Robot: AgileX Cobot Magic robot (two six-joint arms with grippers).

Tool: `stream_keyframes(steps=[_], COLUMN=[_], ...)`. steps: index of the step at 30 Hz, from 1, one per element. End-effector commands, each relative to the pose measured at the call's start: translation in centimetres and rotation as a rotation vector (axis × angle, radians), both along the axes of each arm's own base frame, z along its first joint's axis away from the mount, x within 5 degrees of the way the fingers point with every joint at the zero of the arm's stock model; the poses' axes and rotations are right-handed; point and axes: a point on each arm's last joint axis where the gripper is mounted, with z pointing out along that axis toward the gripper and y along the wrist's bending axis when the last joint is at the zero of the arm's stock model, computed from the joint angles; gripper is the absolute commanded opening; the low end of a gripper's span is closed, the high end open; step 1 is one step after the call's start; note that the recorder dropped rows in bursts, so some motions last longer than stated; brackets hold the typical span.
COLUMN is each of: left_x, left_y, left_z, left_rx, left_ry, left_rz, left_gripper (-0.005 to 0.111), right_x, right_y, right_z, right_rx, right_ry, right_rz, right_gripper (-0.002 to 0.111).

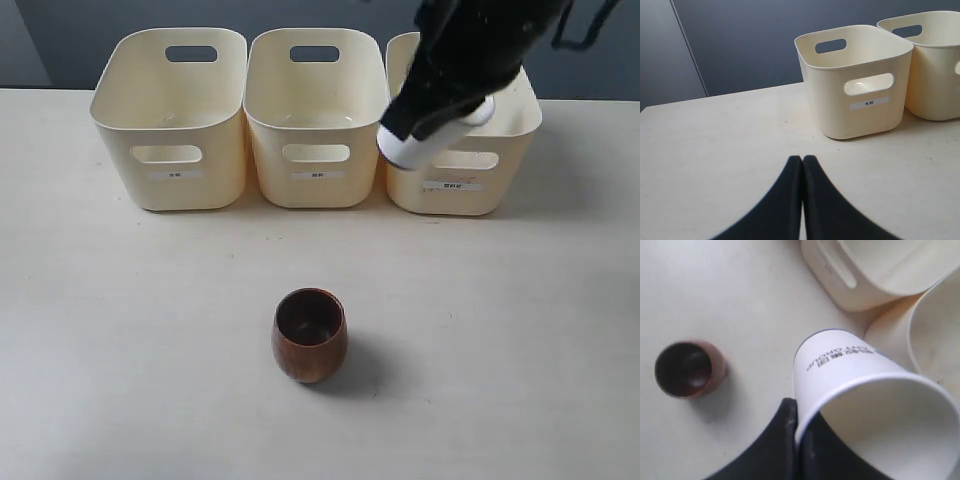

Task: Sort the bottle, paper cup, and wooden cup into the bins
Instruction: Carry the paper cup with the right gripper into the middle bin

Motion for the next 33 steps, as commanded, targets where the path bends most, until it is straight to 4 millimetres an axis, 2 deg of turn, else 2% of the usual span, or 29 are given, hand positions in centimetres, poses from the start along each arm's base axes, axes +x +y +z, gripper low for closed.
stream_keyframes(steps=[1,4,6,12,19,22,33], left_x=[0.0,0.0,0.0,0.0,0.0,0.0,0.0], left_y=[0.0,0.0,0.0,0.0,0.0,0.0,0.0], left_z=[0.0,0.0,0.0,0.0,0.0,0.0,0.0], left_rx=[-0.009,-0.009,-0.009,-0.009,-0.009,-0.009,-0.009], left_ry=[-0.003,-0.003,-0.003,-0.003,-0.003,-0.003,-0.003], left_rz=[-0.004,-0.004,-0.004,-0.004,-0.004,-0.004,-0.004], left_gripper=[0.000,0.000,0.000,0.000,0.000,0.000,0.000], right_x=[1.5,2.8,4.5,10.6,13.6,15.5,18.8], right_y=[1.0,1.8,2.7,5.4,7.0,7.7,5.2], right_z=[2.8,2.7,1.9,-2.5,-4.5,-6.0,-10.5], right_rx=[0.058,0.071,0.061,-0.052,-0.087,-0.134,-0.086], right_ry=[-0.092,-0.113,-0.129,-0.163,-0.174,-0.210,-0.115], right_rz=[0.007,0.006,0.005,0.027,0.084,0.098,0.134], right_gripper=[-0.001,-0.001,-0.001,-0.001,-0.001,-0.001,-0.001])
